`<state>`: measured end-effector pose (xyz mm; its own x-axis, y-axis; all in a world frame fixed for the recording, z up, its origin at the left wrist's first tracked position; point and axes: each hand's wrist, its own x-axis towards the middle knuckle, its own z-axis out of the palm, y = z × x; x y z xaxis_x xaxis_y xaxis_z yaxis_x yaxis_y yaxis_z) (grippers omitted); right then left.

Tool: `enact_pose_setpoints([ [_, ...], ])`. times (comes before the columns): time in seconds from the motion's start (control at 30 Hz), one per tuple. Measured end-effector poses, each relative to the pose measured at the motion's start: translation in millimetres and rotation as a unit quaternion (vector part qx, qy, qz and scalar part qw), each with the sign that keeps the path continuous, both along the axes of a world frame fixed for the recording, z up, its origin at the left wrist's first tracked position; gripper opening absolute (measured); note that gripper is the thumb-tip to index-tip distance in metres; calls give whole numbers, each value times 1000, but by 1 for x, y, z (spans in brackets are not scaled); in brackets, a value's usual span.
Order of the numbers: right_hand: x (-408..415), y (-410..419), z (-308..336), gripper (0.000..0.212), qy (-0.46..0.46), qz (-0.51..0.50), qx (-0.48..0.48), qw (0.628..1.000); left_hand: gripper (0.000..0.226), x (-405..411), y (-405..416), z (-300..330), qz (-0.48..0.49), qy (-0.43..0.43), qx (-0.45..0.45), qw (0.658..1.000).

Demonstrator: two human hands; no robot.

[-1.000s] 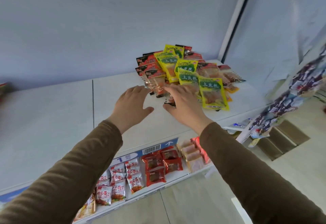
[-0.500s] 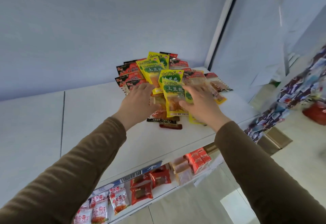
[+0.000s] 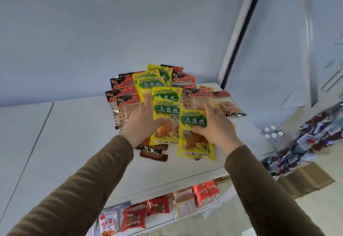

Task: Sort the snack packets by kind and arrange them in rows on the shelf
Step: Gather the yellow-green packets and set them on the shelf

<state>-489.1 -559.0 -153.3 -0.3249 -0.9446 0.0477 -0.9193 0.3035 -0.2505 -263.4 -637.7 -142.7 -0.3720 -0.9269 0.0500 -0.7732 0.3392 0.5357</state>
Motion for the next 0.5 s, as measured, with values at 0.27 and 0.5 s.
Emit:
enact_pose_setpoints([
  [0.27,-21,-12,-18,99,-68,69,-103,990,110,-29,3,0,94,79,48,991],
  [0.5,-27,-25,-18,82,-235,90,-187,950,105,-34,-2,-3,177,261,113,942],
])
